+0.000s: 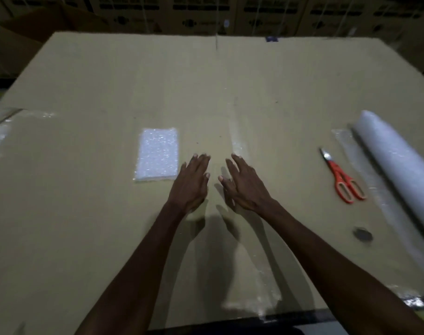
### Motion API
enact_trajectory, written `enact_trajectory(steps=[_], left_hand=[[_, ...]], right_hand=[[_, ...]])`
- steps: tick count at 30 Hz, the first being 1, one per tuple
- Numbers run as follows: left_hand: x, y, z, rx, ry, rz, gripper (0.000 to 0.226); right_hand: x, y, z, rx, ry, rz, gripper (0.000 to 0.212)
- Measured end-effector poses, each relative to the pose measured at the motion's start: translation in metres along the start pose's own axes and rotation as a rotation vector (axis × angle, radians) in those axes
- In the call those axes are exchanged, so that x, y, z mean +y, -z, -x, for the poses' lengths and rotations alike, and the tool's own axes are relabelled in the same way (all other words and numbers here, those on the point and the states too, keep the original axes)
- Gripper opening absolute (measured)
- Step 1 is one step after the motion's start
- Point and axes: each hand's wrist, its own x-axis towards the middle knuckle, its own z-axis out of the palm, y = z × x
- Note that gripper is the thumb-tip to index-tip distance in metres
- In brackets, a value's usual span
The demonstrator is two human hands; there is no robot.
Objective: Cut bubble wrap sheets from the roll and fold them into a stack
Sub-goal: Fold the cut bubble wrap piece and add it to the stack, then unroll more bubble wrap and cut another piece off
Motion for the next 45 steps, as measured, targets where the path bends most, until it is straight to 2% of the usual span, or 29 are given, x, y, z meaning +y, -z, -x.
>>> enact_trajectory(steps=[2, 5, 11, 15, 19, 22, 28, 31, 38, 45], left_hand=[[0.032, -0.031, -0.005, -0.009, -0.037, -0.013, 0.059], [0.088, -0.077, -0.022, 0.003, -0.079, -0.048, 0.052], [0.216, -0.147, -0.042, 0.02, -0.092, -0.053, 0.049], [0.287, -0.184, -0.049, 0.006, -0.073, -0.02, 0.047], [0.332, -0.215, -0.07, -0.037, -0.156, -0.087, 0.046], [0.357, -0.235, -0.09, -0.101, -0.195, -0.144, 0.056], [0.369, -0.265, -0.117, -0.235, -0.183, -0.285, 0.077], [0.359, -0.267, -0.118, -0.222, -0.182, -0.284, 0.086], [0.315, -0.246, -0.109, -0.17, -0.211, -0.31, 0.088], [0.295, -0.227, -0.103, -0.191, -0.189, -0.312, 0.087]], right_hand=[[0.036, 0.013, 0.022, 0.028, 0.015, 0.028, 0.087], [0.1, 0.038, 0.056, 0.087, 0.042, 0.058, 0.081], [0.229, 0.107, 0.127, 0.32, 0.064, 0.106, 0.045], [0.298, 0.148, 0.17, 0.352, -0.016, 0.234, 0.025], [0.341, 0.159, 0.194, 0.228, -0.119, 0.342, 0.038], [0.363, 0.157, 0.201, 0.129, -0.18, 0.395, 0.054], [0.376, 0.152, 0.202, 0.085, -0.176, 0.459, 0.056], [0.376, 0.154, 0.202, 0.087, -0.168, 0.474, 0.061], [0.358, 0.15, 0.191, 0.076, -0.196, 0.519, 0.068], [0.35, 0.167, 0.189, 0.05, -0.254, 0.4, 0.074]])
